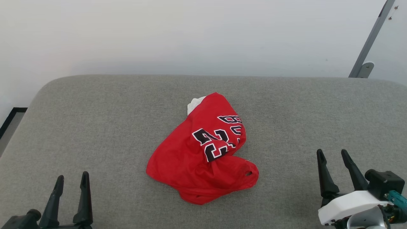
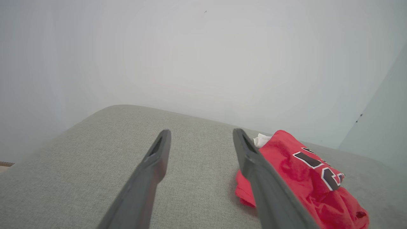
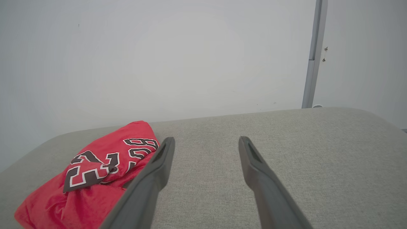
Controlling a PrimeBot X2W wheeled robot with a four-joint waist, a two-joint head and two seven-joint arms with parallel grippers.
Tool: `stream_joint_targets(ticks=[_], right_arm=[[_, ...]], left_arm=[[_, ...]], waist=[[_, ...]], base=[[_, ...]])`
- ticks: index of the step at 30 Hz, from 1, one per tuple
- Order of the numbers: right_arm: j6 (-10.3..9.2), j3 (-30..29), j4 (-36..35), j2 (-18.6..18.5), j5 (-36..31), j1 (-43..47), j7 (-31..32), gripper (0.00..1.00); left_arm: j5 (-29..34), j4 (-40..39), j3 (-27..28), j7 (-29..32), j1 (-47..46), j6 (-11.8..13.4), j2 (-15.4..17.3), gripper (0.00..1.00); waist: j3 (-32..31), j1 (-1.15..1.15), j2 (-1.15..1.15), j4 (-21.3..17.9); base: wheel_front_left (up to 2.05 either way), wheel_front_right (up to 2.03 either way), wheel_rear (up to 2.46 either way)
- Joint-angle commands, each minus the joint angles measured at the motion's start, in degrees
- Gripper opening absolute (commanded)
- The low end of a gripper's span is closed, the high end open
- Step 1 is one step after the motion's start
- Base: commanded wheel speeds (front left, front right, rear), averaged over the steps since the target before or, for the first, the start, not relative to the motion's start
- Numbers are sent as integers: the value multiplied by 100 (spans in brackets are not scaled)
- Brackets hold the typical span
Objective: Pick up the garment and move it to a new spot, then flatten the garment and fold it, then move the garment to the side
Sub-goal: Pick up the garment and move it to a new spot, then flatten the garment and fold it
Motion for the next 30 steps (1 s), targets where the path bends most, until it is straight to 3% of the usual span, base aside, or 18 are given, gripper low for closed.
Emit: stream_joint_targets(ticks=[1, 8, 14, 20, 30], right_arm=[[0, -7, -15, -2, 33, 70, 45, 100], [0, 100, -41, -2, 39, 47, 132, 100], [0, 557, 30, -1, -89, -215, 540, 100], [0, 1157, 319, -1, -141, -643, 1441, 100], [0, 1538, 1038, -229, -232, -1328, 3099, 100]], left_arm=[[78, 22, 15, -29, -36, -27, -18, 100], [141, 42, -30, -29, -70, -40, -50, 100], [90, 55, -138, -29, -157, -36, -5, 100], [15, 82, -358, -29, -291, -37, 13, 100], [-114, 218, -784, -29, -651, -34, -7, 100]], waist=[[-6, 0, 0, 10], [-11, 0, 0, 75], [29, 0, 0, 278], [137, 0, 0, 643], [462, 0, 0, 1349]], base=[[0, 0, 0], [0, 0, 0], [0, 0, 0], [0, 0, 0], [0, 0, 0]])
